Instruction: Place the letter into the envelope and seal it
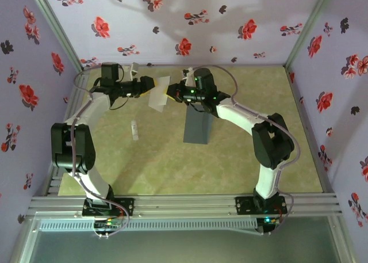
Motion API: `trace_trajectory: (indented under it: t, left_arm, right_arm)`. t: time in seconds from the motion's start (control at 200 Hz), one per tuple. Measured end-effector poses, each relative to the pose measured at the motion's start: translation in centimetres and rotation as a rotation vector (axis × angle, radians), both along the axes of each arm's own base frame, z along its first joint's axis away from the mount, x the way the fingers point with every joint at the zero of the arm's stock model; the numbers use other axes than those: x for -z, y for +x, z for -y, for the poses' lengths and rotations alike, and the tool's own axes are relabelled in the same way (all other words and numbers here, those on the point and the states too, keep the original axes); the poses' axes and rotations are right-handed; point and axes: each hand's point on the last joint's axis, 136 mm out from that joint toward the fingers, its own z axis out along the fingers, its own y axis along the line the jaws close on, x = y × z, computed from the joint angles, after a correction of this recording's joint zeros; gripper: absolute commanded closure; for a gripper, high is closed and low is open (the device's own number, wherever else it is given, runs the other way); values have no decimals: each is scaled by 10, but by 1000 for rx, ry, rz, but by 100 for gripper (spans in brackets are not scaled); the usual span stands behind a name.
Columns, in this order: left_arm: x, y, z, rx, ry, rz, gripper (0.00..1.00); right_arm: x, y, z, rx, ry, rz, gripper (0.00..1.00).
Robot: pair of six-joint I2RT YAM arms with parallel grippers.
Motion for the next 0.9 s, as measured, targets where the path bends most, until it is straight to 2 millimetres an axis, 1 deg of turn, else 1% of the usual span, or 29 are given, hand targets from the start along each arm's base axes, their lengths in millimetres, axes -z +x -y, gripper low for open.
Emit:
trace_trajectory:
  t: [0.105, 0.315, 0.515, 0.59, 0.665, 0.79, 0.9]
  left_arm:
    - [-2, -1, 3, 11, -17, 0, 40]
    - [-8, -2, 6, 27, -45, 7, 58]
    - [-12, -3, 8, 40, -62, 13, 68]
    - [-13, -2, 9, 40, -64, 18, 71]
    - [-14, -3, 9, 42, -67, 18, 76]
    - [-15, -3, 9, 43, -72, 17, 89]
    - [-14, -3, 9, 44, -71, 19, 100]
  right_arm:
    - [0, 1, -1, 2, 7, -1, 100]
    - [11, 5, -3, 4, 1, -14, 100]
    - [23, 8, -5, 6, -8, -35, 100]
    - [24, 8, -5, 6, -9, -36, 100]
    - [23, 8, -6, 6, -7, -35, 100]
    - [23, 8, -6, 6, -7, -35, 98]
    - [24, 8, -5, 6, -8, -35, 93]
